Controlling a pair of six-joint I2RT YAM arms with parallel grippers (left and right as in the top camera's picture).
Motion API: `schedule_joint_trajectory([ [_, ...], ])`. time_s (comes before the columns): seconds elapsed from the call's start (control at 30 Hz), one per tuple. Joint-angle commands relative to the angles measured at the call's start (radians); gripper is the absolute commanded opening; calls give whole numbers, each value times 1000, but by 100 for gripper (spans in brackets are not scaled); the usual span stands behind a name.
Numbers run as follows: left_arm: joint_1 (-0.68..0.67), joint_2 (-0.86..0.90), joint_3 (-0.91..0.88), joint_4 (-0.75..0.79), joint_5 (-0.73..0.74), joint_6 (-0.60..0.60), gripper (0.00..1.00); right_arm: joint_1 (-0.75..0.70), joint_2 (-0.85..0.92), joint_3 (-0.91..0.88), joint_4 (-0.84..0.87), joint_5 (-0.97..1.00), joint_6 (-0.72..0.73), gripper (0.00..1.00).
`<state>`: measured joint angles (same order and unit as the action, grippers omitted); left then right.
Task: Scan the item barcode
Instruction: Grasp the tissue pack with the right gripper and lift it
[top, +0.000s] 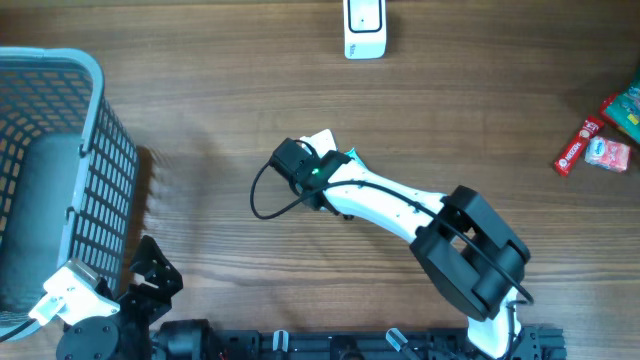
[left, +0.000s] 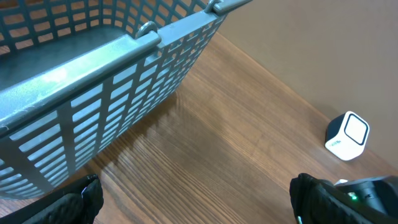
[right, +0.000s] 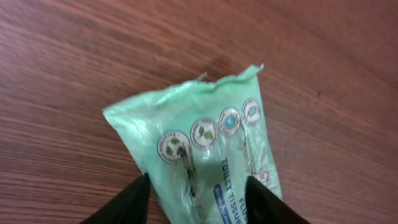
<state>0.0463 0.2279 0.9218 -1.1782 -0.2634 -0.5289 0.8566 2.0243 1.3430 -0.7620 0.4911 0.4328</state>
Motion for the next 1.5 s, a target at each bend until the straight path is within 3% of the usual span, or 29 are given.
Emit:
schedule_joint_trajectory([
  [0.0, 6, -6, 0, 2, -6, 8, 100, -4, 61, -16, -19, 6, -7, 46],
  [0.27, 6, -6, 0, 2, -6, 8, 100, -3, 61, -16, -76, 6, 16, 44],
  [0.33, 6, -6, 0, 2, -6, 8, 100, -3, 61, -17, -84, 6, 39, 36],
  [0.43, 6, -6, 0, 2, -6, 8, 100, -3, 61, -16, -91, -3, 68, 9],
  [0.47, 6, -6, 0, 2, -6, 8, 100, -3, 61, -16, -88, -33, 67, 5],
  [0.63, 6, -6, 0, 2, -6, 8, 100, -42, 55, 13, -88, -293, 44, 5],
  [0.83, 6, -6, 0, 2, -6, 8, 100, -172, -87, 26, -90, -740, -136, 5],
  [0.9, 6, -6, 0, 2, -6, 8, 100, -250, -149, 26, -97, -1013, -235, 5],
  [1.17, 6, -6, 0, 2, -6, 8, 100, -434, -169, 16, -159, -1662, -530, 5],
  [1.47, 6, -6, 0, 2, -6, 8, 100, -438, -169, -11, -177, -1833, -925, 5],
])
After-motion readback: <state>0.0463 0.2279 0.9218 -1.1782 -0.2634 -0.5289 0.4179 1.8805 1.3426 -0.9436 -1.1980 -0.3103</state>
